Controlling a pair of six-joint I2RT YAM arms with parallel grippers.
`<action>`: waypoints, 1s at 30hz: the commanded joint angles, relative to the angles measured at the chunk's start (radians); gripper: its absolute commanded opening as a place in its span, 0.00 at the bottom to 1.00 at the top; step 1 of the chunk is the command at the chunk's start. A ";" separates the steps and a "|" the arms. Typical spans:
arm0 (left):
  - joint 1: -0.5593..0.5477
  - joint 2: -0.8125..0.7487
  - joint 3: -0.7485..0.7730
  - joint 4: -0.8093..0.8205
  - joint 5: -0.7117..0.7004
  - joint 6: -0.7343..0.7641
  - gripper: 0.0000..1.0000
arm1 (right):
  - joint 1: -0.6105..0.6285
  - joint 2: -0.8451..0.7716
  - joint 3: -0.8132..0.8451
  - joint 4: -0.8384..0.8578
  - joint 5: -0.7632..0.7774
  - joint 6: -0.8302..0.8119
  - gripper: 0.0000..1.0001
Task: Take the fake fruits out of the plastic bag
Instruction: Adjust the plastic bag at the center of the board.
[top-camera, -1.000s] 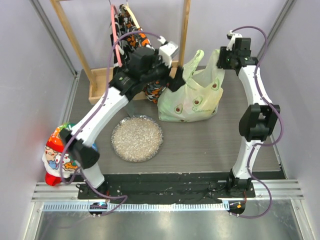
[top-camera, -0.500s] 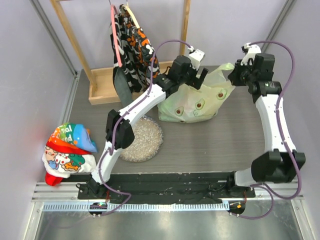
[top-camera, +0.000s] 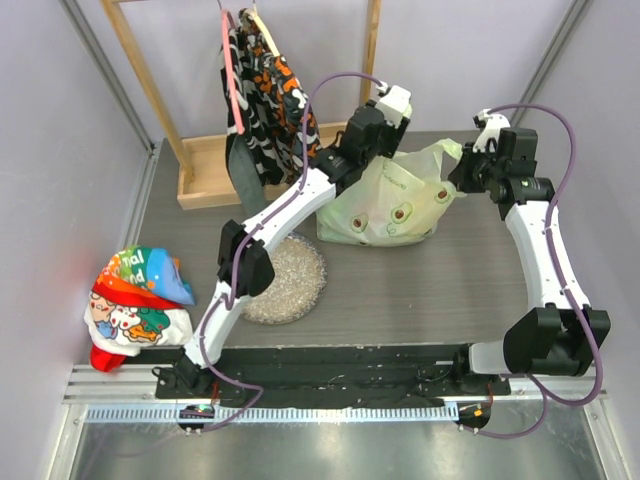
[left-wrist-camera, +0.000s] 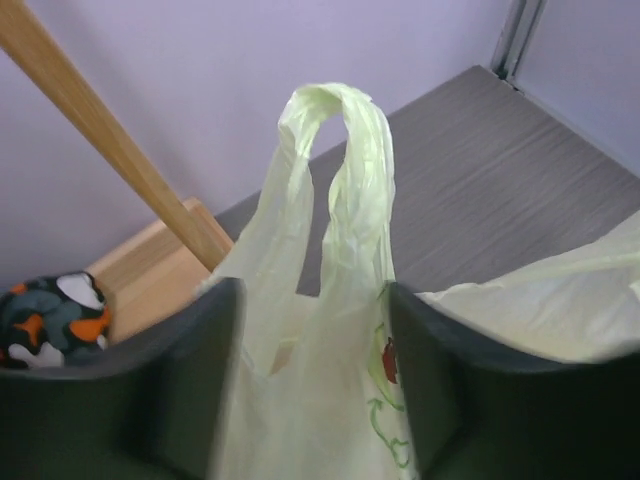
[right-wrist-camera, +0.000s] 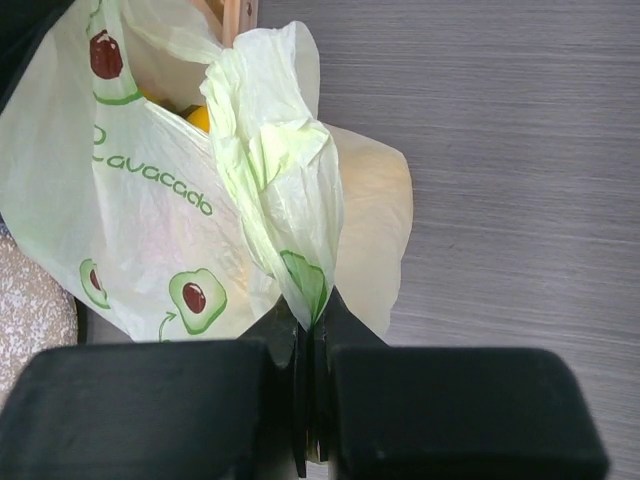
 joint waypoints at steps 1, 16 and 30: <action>-0.001 0.034 0.049 0.061 0.018 0.045 0.34 | -0.022 -0.004 0.039 0.031 0.024 0.014 0.01; 0.062 0.137 0.356 0.384 0.341 0.260 0.00 | -0.174 0.638 0.911 0.192 0.096 0.145 0.01; 0.054 -0.400 -0.161 -0.074 0.507 -0.095 0.44 | -0.246 -0.097 0.161 0.171 -0.019 0.088 0.01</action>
